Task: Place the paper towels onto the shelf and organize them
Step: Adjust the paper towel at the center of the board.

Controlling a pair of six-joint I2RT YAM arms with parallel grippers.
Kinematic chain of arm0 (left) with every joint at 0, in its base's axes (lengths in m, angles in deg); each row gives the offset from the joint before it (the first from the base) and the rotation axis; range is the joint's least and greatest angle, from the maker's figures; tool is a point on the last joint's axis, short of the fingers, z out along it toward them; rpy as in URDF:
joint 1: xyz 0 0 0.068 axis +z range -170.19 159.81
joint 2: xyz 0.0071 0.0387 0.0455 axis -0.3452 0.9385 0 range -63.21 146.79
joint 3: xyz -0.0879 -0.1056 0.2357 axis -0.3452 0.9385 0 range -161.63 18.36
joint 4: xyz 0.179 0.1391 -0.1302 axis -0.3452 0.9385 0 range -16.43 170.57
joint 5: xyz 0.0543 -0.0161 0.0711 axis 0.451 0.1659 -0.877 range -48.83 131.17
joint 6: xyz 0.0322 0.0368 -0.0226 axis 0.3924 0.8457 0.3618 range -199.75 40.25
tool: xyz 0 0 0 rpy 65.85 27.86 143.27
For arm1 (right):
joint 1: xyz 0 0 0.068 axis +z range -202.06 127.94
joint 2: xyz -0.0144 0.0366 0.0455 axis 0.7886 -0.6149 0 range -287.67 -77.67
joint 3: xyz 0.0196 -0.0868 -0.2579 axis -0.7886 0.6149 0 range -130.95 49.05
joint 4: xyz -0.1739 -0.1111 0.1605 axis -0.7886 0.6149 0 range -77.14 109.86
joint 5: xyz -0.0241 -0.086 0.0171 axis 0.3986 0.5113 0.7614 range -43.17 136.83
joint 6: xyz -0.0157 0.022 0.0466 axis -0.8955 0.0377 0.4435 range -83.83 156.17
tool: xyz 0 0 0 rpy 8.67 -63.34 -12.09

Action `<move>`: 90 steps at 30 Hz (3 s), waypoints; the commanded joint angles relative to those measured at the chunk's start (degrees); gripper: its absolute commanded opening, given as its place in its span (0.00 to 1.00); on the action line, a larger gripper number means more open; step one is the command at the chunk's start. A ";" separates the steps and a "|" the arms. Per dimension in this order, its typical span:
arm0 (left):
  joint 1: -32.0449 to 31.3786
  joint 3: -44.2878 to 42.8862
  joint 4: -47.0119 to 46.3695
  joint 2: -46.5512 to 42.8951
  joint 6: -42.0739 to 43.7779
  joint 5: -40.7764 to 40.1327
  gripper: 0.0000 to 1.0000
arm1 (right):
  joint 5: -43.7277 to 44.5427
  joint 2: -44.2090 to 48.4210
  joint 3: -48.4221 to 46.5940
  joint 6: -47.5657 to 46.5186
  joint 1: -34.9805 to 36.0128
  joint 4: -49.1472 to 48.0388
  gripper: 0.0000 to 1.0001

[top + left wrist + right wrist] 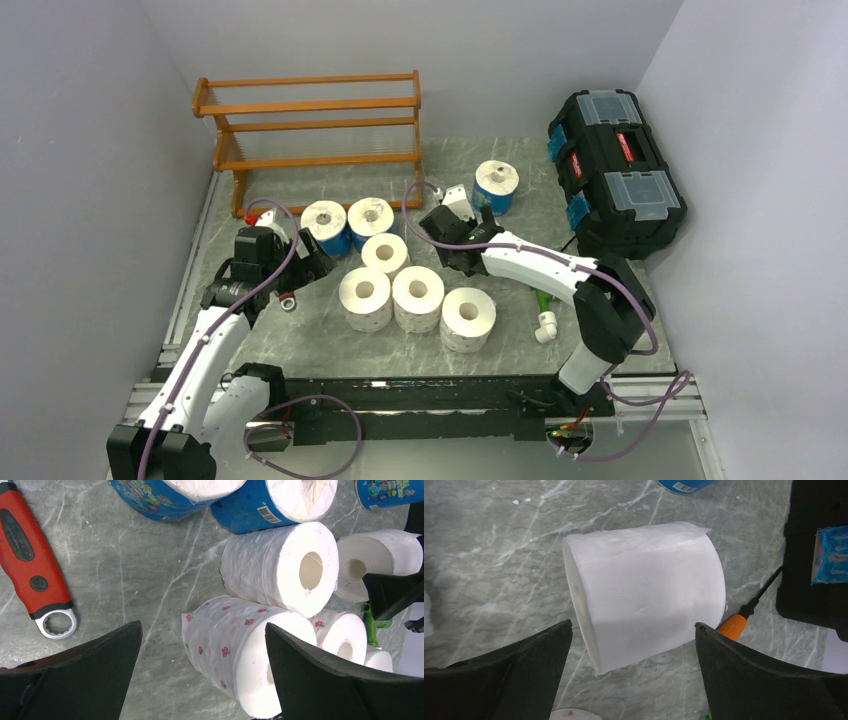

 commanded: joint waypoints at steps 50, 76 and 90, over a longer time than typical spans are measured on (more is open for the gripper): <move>0.15 0.18 -2.50 1.33 -1.00 2.81 0.99 | -17.92 12.92 8.12 3.94 -13.91 -8.55 0.65; 0.15 0.41 -3.05 1.50 -1.11 3.78 0.99 | -36.55 25.63 16.00 13.44 -31.36 -12.20 0.90; 0.15 0.52 -3.52 2.49 -1.29 4.53 0.99 | -21.61 17.25 4.38 3.11 -17.77 -8.23 0.83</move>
